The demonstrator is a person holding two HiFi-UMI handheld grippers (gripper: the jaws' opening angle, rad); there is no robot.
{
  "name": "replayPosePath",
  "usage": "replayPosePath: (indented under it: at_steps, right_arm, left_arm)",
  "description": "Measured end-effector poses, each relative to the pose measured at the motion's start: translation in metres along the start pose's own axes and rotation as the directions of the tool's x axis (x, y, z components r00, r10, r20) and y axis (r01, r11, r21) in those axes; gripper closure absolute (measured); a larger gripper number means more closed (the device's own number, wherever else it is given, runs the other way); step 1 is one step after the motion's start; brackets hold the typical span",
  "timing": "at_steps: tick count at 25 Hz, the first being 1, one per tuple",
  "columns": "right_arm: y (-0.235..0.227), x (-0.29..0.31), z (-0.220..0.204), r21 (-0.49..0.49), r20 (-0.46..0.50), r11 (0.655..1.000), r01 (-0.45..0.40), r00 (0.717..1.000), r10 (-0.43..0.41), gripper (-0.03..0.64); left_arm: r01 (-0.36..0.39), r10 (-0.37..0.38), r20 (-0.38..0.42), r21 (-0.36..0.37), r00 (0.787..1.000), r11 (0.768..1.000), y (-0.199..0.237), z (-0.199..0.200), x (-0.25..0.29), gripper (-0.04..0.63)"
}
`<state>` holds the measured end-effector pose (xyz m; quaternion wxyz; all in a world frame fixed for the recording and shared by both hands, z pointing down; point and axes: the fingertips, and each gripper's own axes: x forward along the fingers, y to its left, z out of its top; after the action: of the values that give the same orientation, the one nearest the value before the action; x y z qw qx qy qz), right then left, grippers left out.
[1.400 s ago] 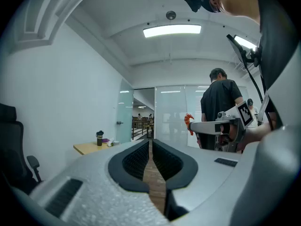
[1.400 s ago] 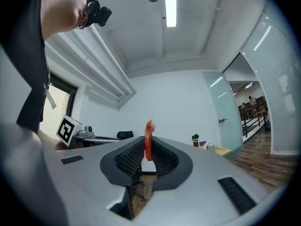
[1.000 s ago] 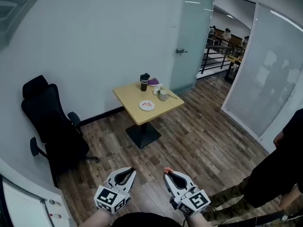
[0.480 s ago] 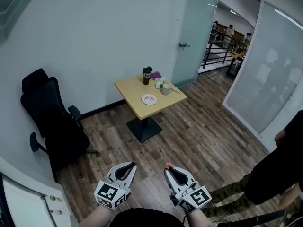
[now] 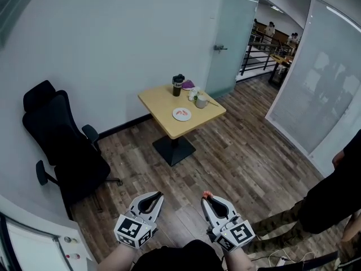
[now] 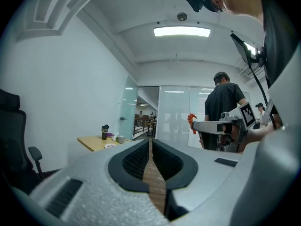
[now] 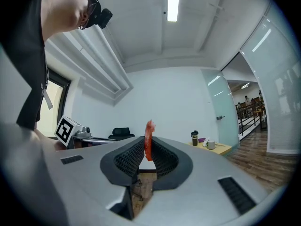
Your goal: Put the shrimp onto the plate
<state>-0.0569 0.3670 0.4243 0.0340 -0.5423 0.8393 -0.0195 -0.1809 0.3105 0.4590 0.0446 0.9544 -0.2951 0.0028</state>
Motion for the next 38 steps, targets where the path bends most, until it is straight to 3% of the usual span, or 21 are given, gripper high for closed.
replayPosePath:
  at_steps: [8,19,30,38]
  right_arm:
    - [0.007,0.021,0.002,-0.006,0.002,1.0,-0.011,1.0,0.011,0.572]
    - [-0.037,0.077,0.013,0.013,0.059,0.998,-0.055,0.997,0.054,0.572]
    - [-0.165,0.131,0.014,-0.012,-0.011,0.997,-0.076,0.997,0.075,0.572]
    - [-0.266,0.154,0.021,-0.014,-0.001,0.994,-0.106,0.994,0.106,0.572]
  left_arm:
    - [0.004,-0.004,0.0,-0.015,1.0,1.0,0.016,-0.002,0.002,0.572]
    - [-0.008,0.008,-0.009,0.007,1.0,1.0,0.055,0.005,0.061,0.572]
    - [-0.066,0.066,-0.023,-0.005,0.998,0.998,0.092,0.022,0.188,0.572]
    - [-0.055,0.055,0.016,0.022,0.998,0.998,0.087,0.042,0.299,0.572]
